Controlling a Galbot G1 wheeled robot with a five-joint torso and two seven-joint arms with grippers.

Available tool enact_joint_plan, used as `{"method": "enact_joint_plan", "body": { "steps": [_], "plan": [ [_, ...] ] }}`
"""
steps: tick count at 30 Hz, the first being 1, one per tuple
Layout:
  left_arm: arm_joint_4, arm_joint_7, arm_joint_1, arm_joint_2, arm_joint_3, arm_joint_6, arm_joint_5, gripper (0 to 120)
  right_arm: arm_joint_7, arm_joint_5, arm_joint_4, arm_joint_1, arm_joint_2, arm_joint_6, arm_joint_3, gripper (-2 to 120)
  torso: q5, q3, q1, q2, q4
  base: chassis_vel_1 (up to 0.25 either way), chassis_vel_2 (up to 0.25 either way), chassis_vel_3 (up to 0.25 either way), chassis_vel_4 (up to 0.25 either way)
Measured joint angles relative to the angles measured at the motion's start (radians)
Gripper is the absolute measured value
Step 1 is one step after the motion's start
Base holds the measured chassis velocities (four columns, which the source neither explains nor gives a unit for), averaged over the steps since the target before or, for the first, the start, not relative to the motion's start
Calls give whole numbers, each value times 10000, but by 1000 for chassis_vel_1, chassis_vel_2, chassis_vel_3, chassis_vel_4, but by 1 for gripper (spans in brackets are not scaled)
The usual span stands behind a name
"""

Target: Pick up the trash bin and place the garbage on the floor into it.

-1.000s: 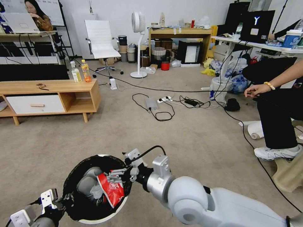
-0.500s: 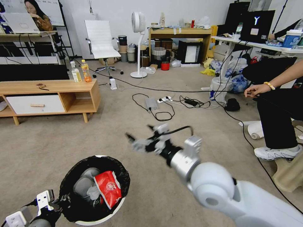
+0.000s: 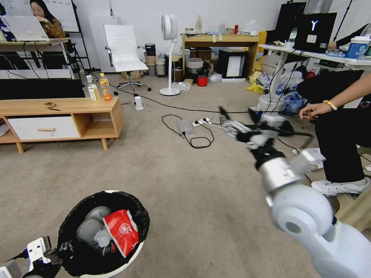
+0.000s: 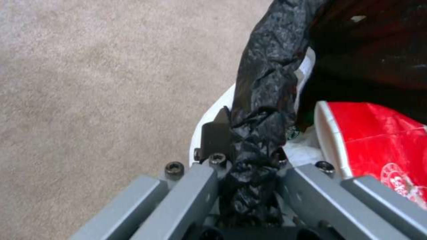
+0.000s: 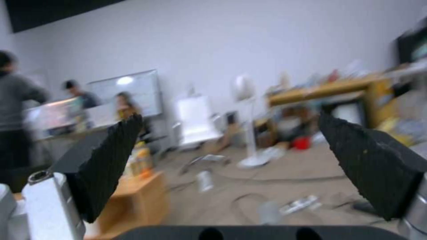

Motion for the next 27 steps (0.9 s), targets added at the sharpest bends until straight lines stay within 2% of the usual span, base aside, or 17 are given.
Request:
{"method": "enact_joint_plan", "body": {
  "steps": [1,2,5,7,9,11,16,20,21,22,24,27],
  "plan": [
    [-29,0,-3,-6,8,0,-8,1,-110,-394,17,-382,34,158,398,100,0,-1,-1,0,-13,0,0,0,0],
    [-70,0,0,-21,29,0,-16,1,-347,-1032,32,-1028,86,389,992,100,-1,0,0,0,-5,0,0,0,0],
    [-96,4,8,-34,57,0,-22,1,-490,-1578,34,-1542,130,640,1430,100,2,-1,0,0,-12,0,0,0,0],
    [-177,12,32,-69,102,0,-25,1,-722,-2672,176,-2788,344,1072,2240,100,0,-1,0,1,-6,0,0,0,0],
    [-203,18,32,-81,123,0,-31,1,-734,-2999,282,-3209,517,1103,2472,100,-1,-1,0,2,-7,0,0,0,0],
    [-215,21,31,-91,130,0,-32,1,-735,-3147,327,-3374,593,1106,2557,100,-2,-1,-1,2,-6,0,0,0,0],
    [-279,71,38,-158,239,0,-10,1,-808,-4867,621,-4846,1368,1238,3111,100,-2,-1,-1,2,-4,0,0,0,0],
    [-299,107,35,-159,262,0,46,1,-815,-5359,684,-5243,1630,1258,3229,100,-3,-1,-1,2,-6,0,0,0,0],
    [-314,131,23,-164,304,0,73,1,-831,-5920,703,-5659,2035,1385,3261,100,-5,-1,-1,3,-4,0,0,0,0],
    [-314,131,23,-164,304,0,73,1,-831,-5920,703,-5659,2035,1385,3261,100,-5,-1,-1,3,-4,0,0,0,0],
    [-336,157,19,-170,366,0,77,1,-865,-6528,682,-6210,2795,1506,3147,100,-3,-1,-1,2,-8,0,0,0,0],
    [-337,164,23,-169,392,0,77,1,-915,-6750,576,-6407,3154,1643,3046,100,-3,-1,-1,2,-4,0,0,0,0]
  ]
}}
